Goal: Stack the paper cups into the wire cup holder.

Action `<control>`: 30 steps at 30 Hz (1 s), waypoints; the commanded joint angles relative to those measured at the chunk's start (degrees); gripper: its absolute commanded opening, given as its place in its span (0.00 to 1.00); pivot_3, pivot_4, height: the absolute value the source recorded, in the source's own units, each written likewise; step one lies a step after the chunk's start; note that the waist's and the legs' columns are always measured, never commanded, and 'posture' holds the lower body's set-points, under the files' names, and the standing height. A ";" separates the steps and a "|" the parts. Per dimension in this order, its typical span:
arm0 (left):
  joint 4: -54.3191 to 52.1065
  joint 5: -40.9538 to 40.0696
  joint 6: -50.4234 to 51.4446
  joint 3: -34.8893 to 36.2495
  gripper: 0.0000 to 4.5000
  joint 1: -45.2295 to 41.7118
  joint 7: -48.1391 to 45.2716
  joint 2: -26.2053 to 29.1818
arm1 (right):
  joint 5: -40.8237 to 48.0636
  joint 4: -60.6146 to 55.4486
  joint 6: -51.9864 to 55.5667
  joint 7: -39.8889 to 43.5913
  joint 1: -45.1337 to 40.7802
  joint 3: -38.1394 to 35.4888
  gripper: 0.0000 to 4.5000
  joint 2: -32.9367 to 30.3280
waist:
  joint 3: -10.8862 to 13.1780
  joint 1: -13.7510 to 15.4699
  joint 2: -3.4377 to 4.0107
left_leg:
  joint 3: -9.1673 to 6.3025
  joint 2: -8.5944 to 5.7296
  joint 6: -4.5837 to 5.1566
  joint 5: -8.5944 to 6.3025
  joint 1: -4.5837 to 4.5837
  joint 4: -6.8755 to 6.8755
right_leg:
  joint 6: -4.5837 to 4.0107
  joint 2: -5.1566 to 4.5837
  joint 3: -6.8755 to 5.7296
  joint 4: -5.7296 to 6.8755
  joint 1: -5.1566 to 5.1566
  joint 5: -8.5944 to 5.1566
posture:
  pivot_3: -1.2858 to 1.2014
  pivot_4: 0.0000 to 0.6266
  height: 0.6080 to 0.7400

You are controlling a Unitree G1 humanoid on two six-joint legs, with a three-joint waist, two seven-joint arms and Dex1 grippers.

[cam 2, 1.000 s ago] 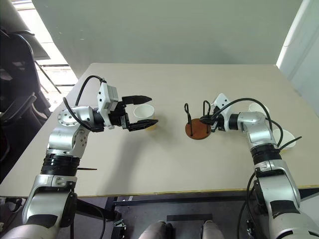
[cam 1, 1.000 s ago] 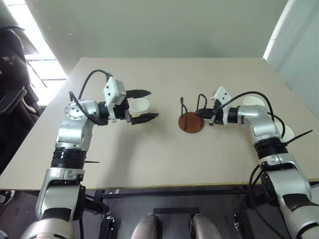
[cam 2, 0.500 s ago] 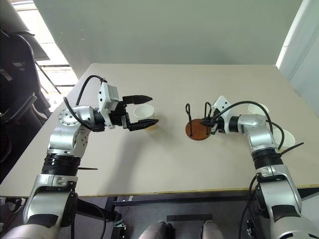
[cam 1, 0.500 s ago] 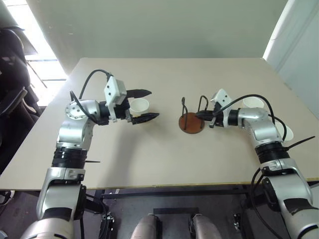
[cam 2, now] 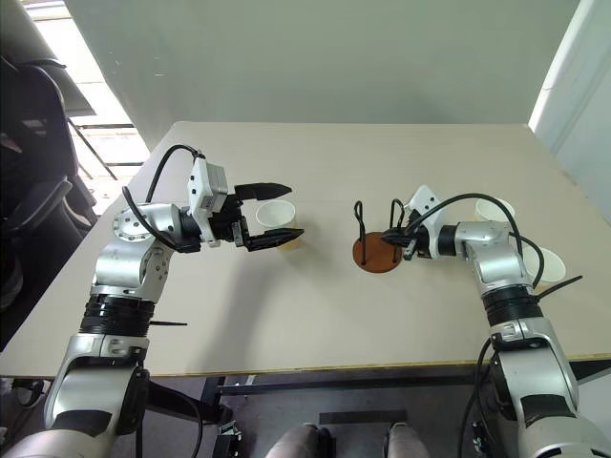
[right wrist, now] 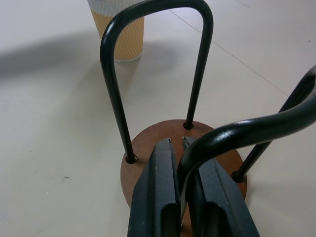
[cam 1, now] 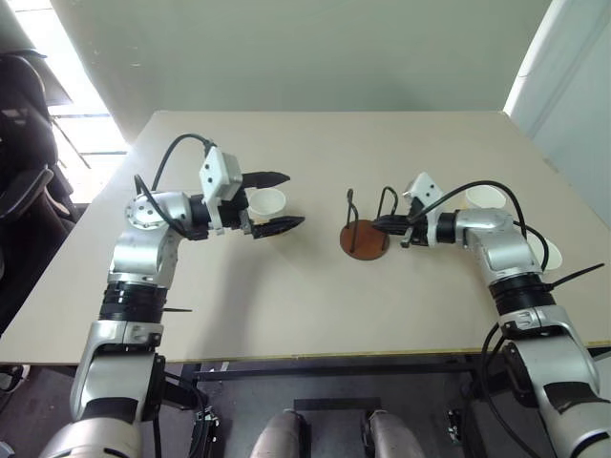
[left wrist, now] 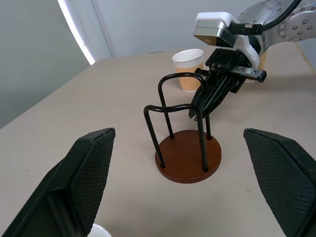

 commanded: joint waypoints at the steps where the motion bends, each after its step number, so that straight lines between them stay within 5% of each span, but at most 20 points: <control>1: -0.74 -0.14 -0.89 0.68 1.00 -1.55 0.10 0.12 | -0.83 -0.30 -0.78 0.69 -0.05 0.92 0.18 -1.07 | 0.00 0.02 0.00 | 0.00 0.00 0.00 0.00 0.00 0.00 | 0.00 0.00 0.00 0.00 0.00 0.00 | 0.52 0.24 1.00; 12: -0.55 -0.18 -0.98 0.67 1.00 -1.65 0.25 -0.32 | -1.20 0.82 -1.56 0.85 -0.26 1.00 1.00 -2.30 | 0.00 0.01 0.00 | 0.00 0.00 0.00 0.00 -0.02 0.01 | 0.00 0.00 0.00 -0.01 -0.01 0.00 | 0.52 0.24 1.00; 30: -0.28 -0.77 1.13 0.87 1.00 -2.33 0.18 -0.51 | -3.66 3.83 -6.58 3.30 -2.14 0.67 1.00 -7.85 | 0.00 0.04 0.00 | 0.00 0.00 0.01 0.01 -0.02 0.01 | 0.01 -0.01 0.00 0.00 0.00 0.01 | 0.52 0.24 1.00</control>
